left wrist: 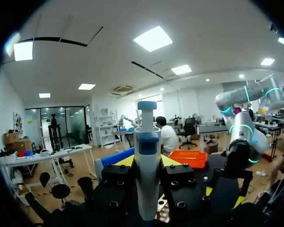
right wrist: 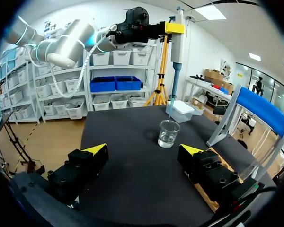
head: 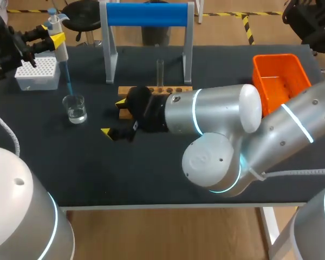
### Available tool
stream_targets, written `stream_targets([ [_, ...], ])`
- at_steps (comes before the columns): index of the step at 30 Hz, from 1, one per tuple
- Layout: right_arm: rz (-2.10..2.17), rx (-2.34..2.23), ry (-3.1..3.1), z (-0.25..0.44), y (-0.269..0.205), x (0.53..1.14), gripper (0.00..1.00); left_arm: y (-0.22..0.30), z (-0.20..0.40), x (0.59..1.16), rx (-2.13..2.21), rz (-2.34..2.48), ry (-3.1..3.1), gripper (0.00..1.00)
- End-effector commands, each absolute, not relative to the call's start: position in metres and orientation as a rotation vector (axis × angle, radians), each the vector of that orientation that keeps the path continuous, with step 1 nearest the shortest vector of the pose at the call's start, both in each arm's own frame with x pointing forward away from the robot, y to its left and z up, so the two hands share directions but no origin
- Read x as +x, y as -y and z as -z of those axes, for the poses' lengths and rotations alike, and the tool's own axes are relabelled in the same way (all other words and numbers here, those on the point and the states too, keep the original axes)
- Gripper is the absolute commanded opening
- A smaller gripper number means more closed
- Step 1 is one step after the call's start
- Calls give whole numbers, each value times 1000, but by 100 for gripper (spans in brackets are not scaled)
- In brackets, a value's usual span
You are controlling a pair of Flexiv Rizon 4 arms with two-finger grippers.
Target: Invert the test tube, pick up the pipette, mount the tip to pipette, aspirate from beaker and dispense into the tube, eject the tip, return the pipette, and cap with the stopper.
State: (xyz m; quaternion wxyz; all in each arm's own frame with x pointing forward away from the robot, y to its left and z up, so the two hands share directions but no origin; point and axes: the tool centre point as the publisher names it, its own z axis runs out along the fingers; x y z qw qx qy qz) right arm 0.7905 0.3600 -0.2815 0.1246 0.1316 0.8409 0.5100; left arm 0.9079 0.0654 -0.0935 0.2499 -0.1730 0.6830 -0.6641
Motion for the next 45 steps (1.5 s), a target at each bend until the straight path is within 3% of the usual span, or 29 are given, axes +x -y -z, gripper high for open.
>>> stream_targets([
  [1, -1464, 411, -2420, 286, -363, 789, 100, -65, 94, 908, -469, 1809, -1858, 0],
  [27, -1440, 398, -2409, 285, -359, 787, 100, -65, 94, 908, -469, 1809, -1858, 0],
  [45, -1440, 398, -2409, 285, -359, 787, 100, -68, 131, 916, -491, 1786, -1817, 0],
])
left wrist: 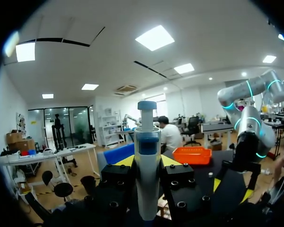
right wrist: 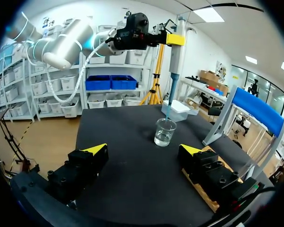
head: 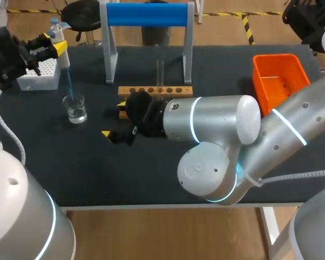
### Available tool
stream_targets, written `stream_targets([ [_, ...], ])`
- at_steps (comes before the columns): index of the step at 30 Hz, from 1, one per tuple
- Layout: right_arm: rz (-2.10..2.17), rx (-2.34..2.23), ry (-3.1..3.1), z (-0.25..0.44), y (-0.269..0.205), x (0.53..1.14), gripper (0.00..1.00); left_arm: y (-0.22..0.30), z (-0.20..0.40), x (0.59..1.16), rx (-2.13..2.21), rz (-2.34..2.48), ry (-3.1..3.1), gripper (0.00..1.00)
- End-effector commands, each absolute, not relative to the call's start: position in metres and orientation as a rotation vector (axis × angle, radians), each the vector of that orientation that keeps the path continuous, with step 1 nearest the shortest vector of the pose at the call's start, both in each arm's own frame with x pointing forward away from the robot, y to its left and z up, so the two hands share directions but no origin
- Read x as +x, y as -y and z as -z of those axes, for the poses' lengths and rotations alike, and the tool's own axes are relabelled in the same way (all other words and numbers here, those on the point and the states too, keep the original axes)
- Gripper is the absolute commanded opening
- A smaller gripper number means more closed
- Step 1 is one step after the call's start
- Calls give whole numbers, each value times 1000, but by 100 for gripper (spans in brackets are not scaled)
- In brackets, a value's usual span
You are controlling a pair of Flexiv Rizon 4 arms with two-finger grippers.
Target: Invert the test tube, pick up the pipette, mount the tip to pipette, aspirate from beaker and dispense into the tube, eject the tip, return the pipette, and cap with the stopper.
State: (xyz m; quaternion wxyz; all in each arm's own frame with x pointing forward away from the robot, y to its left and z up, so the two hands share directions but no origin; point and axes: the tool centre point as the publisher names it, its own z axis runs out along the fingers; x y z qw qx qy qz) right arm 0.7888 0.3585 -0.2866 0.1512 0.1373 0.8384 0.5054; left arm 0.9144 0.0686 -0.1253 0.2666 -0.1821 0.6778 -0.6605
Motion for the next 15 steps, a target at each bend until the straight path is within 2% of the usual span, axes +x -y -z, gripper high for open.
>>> stream_targets([
  [1, -1440, 398, -2409, 285, -359, 787, 100, -69, 132, 916, -491, 1785, -1815, 0],
  [15, -1440, 398, -2409, 285, -359, 787, 100, -72, 152, 928, -521, 1801, -1818, 0],
])
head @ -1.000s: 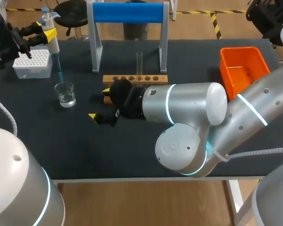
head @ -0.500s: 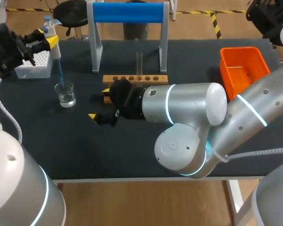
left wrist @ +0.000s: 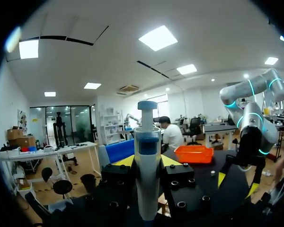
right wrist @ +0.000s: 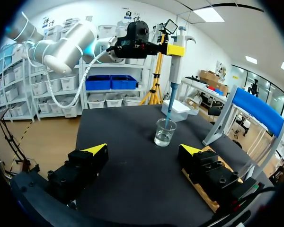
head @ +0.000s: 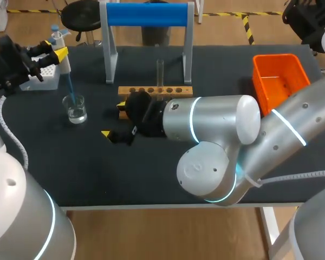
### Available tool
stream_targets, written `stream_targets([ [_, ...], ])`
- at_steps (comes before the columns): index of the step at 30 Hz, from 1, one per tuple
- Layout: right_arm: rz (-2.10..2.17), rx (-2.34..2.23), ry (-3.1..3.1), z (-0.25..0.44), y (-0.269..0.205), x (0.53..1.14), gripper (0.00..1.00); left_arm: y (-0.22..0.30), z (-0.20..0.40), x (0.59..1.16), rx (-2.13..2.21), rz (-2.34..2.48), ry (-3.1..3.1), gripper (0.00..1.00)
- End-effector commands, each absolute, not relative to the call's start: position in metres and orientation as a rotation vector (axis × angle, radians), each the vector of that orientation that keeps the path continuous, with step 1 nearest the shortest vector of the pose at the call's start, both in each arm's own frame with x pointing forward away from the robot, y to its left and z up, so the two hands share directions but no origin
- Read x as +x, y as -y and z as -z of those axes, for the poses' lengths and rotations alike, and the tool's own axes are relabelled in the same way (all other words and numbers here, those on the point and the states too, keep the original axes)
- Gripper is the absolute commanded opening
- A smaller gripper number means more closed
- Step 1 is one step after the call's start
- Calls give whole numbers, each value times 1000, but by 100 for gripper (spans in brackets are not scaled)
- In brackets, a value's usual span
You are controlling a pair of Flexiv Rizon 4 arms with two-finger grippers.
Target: Invert the test tube, pick up the pipette, mount the tip to pipette, aspirate from beaker and dispense into the tube, eject the tip, return the pipette, and cap with the stopper.
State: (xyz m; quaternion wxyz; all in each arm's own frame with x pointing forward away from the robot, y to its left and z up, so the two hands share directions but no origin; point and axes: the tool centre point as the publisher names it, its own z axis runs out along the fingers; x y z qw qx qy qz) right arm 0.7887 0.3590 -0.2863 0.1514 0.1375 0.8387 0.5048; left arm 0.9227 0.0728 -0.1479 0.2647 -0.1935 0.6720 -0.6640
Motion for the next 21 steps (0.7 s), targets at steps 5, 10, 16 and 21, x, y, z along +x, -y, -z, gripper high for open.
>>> stream_targets([
  [5, -1440, 398, -2409, 285, -359, 787, 100, -73, 157, 931, -533, 1808, -1821, 0],
  [10, -1440, 398, -2409, 285, -359, 787, 100, -74, 163, 933, -550, 1812, -1826, 0],
  [16, -1440, 398, -2409, 285, -359, 787, 100, -80, 170, 935, -570, 1811, -1822, 0],
  [21, -1440, 398, -2409, 285, -359, 787, 100, -82, 175, 938, -581, 1812, -1822, 0],
])
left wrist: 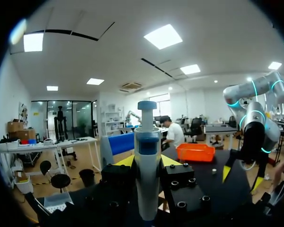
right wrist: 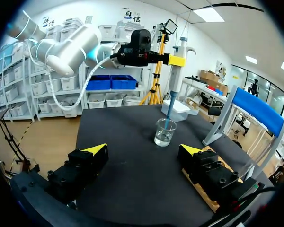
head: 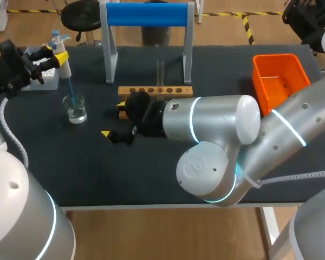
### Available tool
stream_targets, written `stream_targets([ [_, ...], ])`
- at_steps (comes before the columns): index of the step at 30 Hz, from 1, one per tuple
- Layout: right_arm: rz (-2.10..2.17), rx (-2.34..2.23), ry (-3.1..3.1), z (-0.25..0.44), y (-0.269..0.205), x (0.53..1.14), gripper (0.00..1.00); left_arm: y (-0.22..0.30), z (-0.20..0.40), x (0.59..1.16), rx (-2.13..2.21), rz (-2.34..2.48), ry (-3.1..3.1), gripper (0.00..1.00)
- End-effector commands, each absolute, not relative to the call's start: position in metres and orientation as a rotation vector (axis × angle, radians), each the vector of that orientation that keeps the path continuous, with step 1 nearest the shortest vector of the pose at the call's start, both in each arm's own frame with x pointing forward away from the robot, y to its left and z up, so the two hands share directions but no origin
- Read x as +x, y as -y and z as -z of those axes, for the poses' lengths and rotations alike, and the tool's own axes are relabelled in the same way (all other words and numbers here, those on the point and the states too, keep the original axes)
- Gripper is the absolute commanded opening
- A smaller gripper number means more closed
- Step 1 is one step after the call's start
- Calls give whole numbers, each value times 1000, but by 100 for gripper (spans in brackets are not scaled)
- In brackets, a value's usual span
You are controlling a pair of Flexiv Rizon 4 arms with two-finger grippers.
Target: Invert the test tube, pick up the pipette, mount the tip to pipette, aspirate from beaker and dispense into the tube, eject the tip, return the pipette, and cap with the stopper.
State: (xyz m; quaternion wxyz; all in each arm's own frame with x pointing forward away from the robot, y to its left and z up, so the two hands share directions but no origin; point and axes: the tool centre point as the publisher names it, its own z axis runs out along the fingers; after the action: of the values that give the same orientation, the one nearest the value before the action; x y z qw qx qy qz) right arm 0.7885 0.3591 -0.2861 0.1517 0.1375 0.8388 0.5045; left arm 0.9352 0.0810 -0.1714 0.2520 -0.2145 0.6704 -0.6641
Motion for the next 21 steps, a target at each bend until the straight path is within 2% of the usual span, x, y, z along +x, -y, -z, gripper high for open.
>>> stream_targets([
  [1, -1440, 398, -2409, 285, -359, 787, 100, -82, 176, 938, -583, 1813, -1823, 0],
  [21, -1440, 398, -2409, 285, -359, 787, 100, -84, 193, 945, -625, 1834, -1839, 0],
])
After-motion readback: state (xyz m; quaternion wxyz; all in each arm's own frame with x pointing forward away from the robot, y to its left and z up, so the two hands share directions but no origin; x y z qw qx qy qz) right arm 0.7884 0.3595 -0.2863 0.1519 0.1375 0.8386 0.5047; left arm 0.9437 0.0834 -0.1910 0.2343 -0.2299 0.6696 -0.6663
